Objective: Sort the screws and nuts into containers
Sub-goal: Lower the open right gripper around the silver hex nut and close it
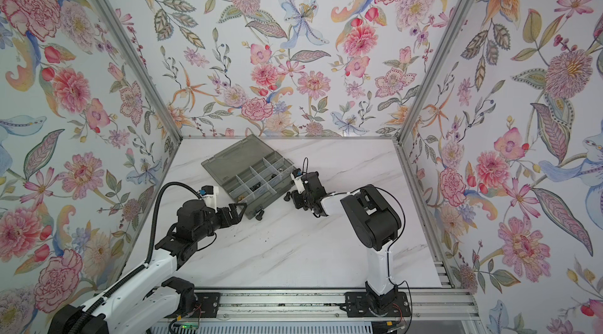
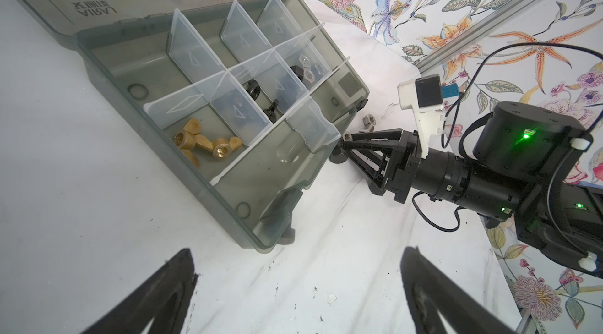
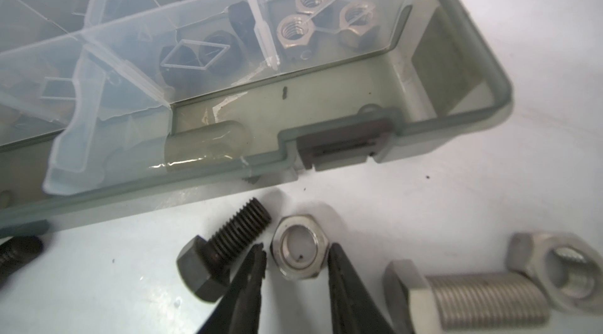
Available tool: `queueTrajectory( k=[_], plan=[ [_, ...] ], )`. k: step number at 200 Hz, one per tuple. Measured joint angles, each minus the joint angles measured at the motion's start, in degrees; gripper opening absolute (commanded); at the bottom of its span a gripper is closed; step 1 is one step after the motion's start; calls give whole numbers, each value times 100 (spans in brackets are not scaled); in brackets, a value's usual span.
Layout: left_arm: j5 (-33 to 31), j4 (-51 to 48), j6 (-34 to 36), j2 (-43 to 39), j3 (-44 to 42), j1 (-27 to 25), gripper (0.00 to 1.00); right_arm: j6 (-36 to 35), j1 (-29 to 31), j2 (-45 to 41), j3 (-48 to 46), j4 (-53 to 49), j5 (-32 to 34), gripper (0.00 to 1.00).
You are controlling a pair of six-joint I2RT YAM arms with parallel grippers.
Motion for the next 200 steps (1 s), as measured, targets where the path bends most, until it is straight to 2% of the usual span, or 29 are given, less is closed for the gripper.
queueTrajectory(
  k=[29,64,122,200],
  plan=[
    [0,0,0,0,2,0,99,37,-7,0,-114,181,20,15],
    [0,0,0,0,2,0,99,68,-33,-35,-295,426,-20,12],
    [0,4,0,0,0,0,99,114,-85,-109,-398,476,-240,33],
    [0,22,0,-2,0,0,99,111,-85,-15,-229,415,-271,36]
  ],
)
